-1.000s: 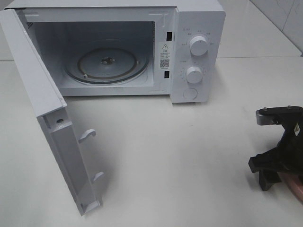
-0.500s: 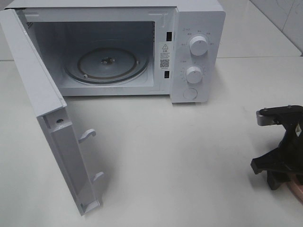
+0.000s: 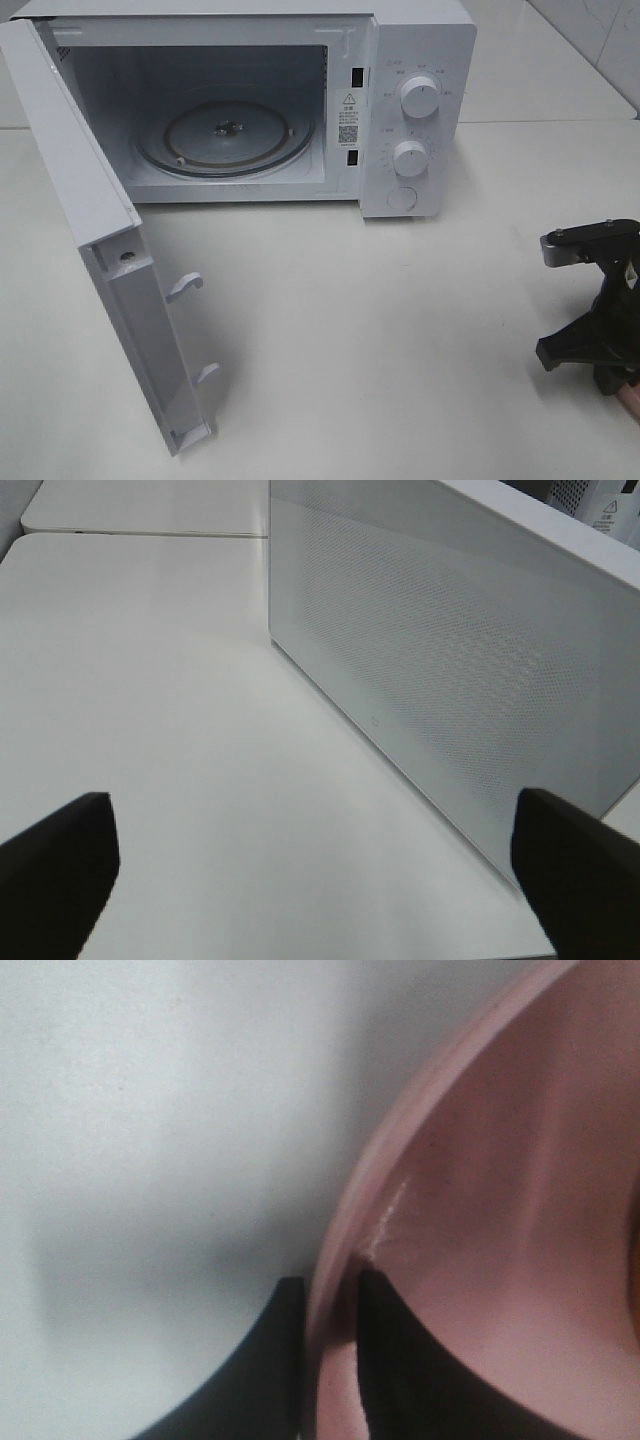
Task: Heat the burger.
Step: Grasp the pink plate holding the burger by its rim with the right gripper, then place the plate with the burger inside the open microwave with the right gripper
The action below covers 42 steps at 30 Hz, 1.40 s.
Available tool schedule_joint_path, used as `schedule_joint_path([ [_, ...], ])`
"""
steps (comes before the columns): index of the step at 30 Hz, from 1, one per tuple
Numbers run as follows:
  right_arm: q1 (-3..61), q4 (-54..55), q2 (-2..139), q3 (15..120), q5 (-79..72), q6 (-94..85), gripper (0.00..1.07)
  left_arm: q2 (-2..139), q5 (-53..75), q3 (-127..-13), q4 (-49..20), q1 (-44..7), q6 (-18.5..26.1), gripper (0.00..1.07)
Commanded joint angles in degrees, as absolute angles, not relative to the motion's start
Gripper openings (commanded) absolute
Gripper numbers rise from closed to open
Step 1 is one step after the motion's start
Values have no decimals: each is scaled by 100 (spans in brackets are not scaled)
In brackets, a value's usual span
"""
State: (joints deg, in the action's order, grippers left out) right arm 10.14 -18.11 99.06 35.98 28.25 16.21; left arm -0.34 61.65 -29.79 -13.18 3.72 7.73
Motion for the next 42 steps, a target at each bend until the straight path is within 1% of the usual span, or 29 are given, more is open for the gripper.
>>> schedule_joint_path([
  [1,1003,-1828,10021,3535,2750,1673,0,-52,6142,-2968,-1324,361,768,100],
  [13,1020,-1851,10004,3547,2802,2063,0,-52,6142,-2968,-1324,361,768,100],
  [19,1020,-2063,9929,3547,2922,2338,0,-52,6142,-2968,-1324,361,768,100],
  [25,1243,-2498,9614,3547,3209,2699,0,-52,6142,-2968,-1324,361,768,100],
  [42,1977,-3581,9603,3547,3770,3787,0,-52,6142,-2968,-1324,361,768,100],
])
